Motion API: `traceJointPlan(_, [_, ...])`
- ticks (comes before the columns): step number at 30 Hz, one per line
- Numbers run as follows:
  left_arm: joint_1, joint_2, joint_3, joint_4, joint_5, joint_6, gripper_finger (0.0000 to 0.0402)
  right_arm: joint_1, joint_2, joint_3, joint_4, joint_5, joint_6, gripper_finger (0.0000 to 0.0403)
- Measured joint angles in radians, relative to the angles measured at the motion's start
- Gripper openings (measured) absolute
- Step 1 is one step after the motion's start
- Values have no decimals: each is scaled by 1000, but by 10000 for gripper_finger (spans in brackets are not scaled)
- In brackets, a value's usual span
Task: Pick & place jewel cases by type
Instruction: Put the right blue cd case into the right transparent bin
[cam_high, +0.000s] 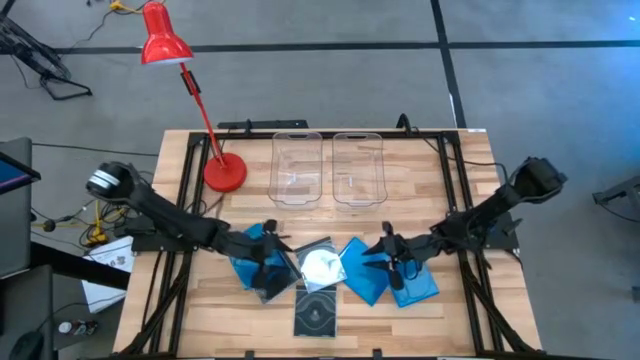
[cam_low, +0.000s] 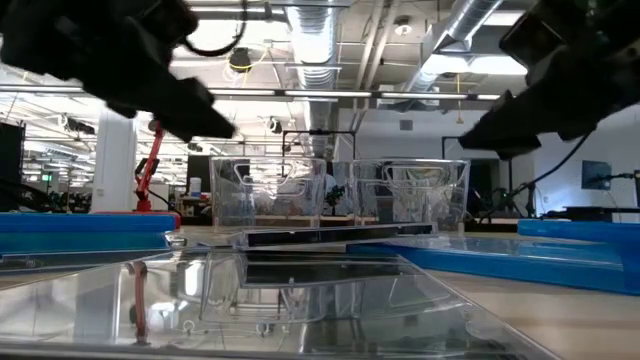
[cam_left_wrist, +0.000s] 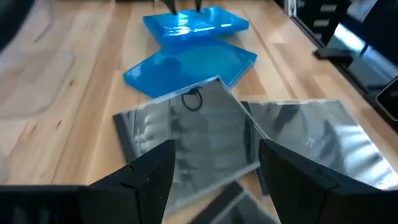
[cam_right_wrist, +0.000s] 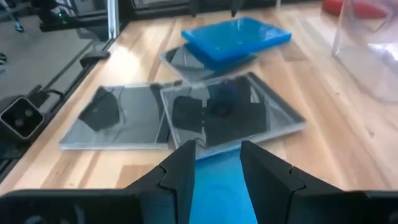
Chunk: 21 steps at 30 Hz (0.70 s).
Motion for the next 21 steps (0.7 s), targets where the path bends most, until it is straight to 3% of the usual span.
traceJointPlan(6, [0,166,201,-135,23,102,226,50,-22,17,-73,33,29,121])
traceJointPlan(10, [6,242,324,-236,-10,184,226,90,-100,62,-378,88,129,120])
traceJointPlan(15, [28,305,440,-261,-22,288,226,144,-209,126,-812,91,402,121])
traceJointPlan(21, [55,307,472,-251,10,331,226,287,-321,193,-1161,91,690,120])
